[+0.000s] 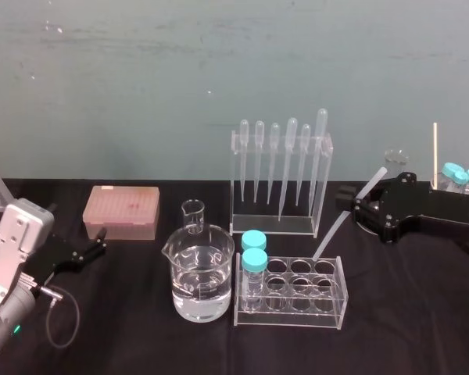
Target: Pick up the stirring rod with one hand, then place it down.
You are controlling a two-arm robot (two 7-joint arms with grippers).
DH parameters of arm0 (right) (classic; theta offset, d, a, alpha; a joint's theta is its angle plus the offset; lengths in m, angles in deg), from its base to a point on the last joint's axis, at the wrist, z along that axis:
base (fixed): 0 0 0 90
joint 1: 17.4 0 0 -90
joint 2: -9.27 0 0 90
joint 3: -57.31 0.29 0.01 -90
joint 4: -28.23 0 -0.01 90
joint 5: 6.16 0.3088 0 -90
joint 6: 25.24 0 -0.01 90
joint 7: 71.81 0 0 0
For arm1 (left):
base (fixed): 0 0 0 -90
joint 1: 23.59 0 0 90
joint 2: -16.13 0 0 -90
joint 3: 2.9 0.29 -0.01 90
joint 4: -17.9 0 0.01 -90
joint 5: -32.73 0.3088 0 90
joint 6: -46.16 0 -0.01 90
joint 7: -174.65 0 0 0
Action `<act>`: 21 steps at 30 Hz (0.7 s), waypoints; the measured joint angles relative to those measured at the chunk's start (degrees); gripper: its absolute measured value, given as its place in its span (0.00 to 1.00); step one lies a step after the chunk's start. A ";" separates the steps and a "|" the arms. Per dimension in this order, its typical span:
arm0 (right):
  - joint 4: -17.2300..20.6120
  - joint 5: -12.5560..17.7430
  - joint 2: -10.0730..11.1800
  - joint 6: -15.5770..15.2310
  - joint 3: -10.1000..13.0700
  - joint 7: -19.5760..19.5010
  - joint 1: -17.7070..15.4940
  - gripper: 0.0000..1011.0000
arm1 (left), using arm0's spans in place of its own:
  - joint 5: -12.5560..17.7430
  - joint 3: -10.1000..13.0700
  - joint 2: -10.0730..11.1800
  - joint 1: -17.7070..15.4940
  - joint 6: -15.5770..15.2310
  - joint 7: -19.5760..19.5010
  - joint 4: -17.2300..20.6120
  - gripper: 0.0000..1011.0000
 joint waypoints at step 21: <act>-1.36 -0.82 -0.55 -0.49 -2.12 -0.18 2.50 0.08 | 0.00 0.00 0.00 0.00 0.00 0.00 0.00 0.99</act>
